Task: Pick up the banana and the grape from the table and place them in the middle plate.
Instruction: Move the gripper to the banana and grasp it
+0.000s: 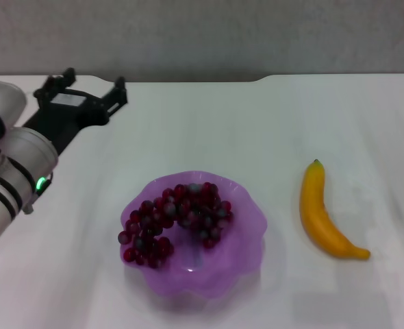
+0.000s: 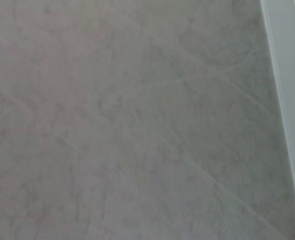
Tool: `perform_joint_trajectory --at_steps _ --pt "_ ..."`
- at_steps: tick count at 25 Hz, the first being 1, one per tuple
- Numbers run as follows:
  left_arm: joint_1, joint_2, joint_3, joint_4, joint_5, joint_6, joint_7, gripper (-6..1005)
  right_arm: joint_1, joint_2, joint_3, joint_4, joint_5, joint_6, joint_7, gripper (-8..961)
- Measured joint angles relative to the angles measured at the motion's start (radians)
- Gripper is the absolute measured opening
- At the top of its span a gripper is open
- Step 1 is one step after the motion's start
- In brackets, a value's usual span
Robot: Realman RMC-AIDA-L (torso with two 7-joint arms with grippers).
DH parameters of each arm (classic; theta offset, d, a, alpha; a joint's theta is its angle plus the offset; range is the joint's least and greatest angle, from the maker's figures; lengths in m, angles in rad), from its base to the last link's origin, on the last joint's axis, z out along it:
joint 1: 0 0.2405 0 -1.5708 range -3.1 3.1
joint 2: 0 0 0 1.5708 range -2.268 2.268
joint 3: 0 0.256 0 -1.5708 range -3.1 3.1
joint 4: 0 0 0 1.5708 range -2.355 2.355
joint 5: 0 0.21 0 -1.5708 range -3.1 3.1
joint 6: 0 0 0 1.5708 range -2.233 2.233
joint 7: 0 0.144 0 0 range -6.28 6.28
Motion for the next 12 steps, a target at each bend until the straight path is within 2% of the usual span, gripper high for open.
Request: perform_joint_trajectory --at_steps 6,11,12 --pt "-0.04 0.014 -0.034 -0.12 0.04 0.113 0.003 893 0.002 -0.001 0.0 -0.005 0.0 -0.004 -0.001 882" --pt "-0.046 -0.001 -0.05 -0.241 0.062 0.322 0.001 893 0.005 -0.002 -0.002 -0.001 0.0 -0.001 -0.001 881" --pt "-0.047 -0.002 -0.05 -0.243 0.065 0.325 0.001 893 0.007 -0.002 -0.002 0.0 0.0 -0.001 -0.001 881"
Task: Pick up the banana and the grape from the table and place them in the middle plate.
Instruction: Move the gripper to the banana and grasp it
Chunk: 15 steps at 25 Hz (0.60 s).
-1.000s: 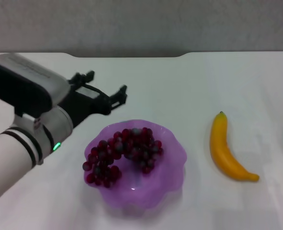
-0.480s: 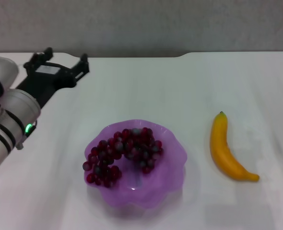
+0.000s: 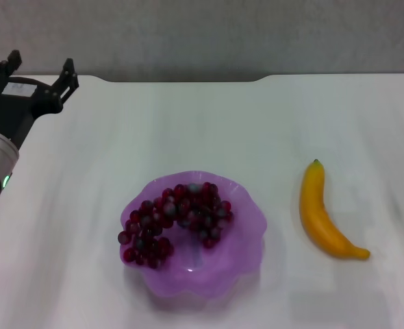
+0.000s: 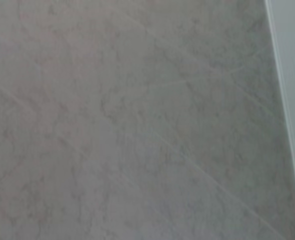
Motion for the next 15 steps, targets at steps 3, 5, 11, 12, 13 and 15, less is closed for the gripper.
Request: perform_joint_trajectory --at_steps 3,5,11,12,13,15 --pt "-0.01 0.0 -0.003 -0.014 0.014 0.005 0.001 892 0.005 0.0 -0.001 0.002 0.0 0.0 0.0 881" --pt "-0.015 0.001 -0.007 -0.019 0.011 -0.002 -0.004 892 0.008 0.0 -0.001 0.005 0.0 0.001 0.0 881" --pt "-0.051 0.003 -0.02 -0.078 0.009 0.004 -0.028 891 0.009 0.0 -0.001 0.005 0.0 -0.003 -0.003 882" --pt "-0.058 0.003 -0.027 -0.089 0.009 0.002 -0.034 891 0.01 0.0 0.0 0.004 0.0 0.001 -0.003 882" --pt "-0.067 0.003 -0.042 -0.101 0.008 -0.007 -0.042 891 0.01 0.0 0.0 0.003 0.0 0.005 -0.003 881" --pt "-0.083 0.001 -0.077 -0.12 0.008 -0.039 -0.056 891 0.012 0.0 0.0 -0.002 0.001 0.02 -0.003 881"
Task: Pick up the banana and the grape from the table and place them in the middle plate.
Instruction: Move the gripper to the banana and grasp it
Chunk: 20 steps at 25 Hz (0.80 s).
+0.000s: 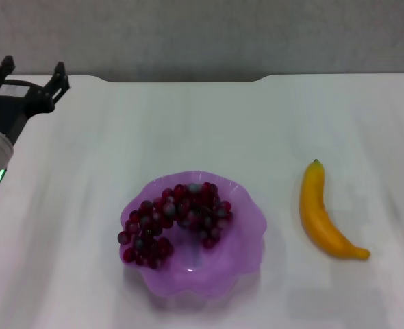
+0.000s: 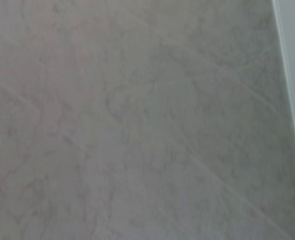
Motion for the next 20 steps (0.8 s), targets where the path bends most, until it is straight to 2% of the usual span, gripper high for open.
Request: perform_joint_trajectory --at_steps 8,16,20 --pt "-0.022 -0.001 -0.06 -0.033 -0.002 -0.015 -0.003 892 0.007 0.001 0.007 -0.002 0.009 0.008 0.001 882" --pt "-0.044 -0.003 -0.084 -0.068 -0.003 -0.005 -0.013 892 0.016 -0.001 0.007 -0.003 0.003 0.012 0.007 882" --pt "-0.045 -0.004 -0.086 -0.077 0.0 -0.008 -0.023 891 0.027 -0.001 0.009 -0.007 0.003 0.07 0.008 882"
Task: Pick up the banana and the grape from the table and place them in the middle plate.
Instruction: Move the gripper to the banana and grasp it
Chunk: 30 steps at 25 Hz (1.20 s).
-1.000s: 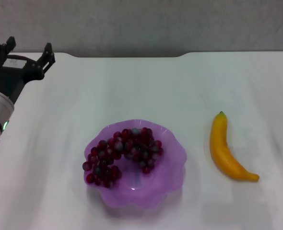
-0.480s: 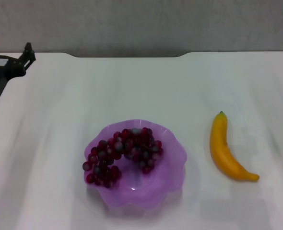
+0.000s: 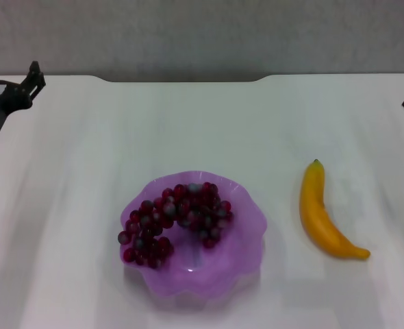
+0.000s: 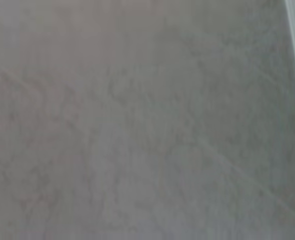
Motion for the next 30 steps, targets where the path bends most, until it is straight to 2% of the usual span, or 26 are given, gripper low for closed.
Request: perform_joint_trajectory --at_steps 3,7,16,20,25,30 --pt "0.0 0.0 -0.001 -0.001 -0.001 -0.001 -0.002 891 0.02 -0.003 0.002 -0.009 -0.002 0.074 0.0 881" --pt "-0.001 0.001 -0.004 0.0 0.0 -0.008 0.001 891 0.036 -0.003 0.002 -0.02 -0.002 0.107 -0.001 881" --pt "0.002 0.001 -0.008 -0.001 0.005 -0.049 0.017 892 0.033 -0.01 0.028 -0.137 -0.003 0.296 -0.013 882" --pt "0.001 0.001 -0.008 -0.001 0.005 -0.056 0.019 892 0.048 -0.018 0.076 -0.168 -0.004 0.427 -0.062 882" --pt "0.0 0.001 -0.007 -0.001 0.007 -0.056 0.019 891 0.056 -0.014 0.199 -0.237 -0.005 0.598 -0.215 882" --pt "-0.001 0.001 0.0 -0.001 0.008 -0.056 0.019 891 0.049 -0.013 0.273 -0.334 -0.006 0.786 -0.322 882"
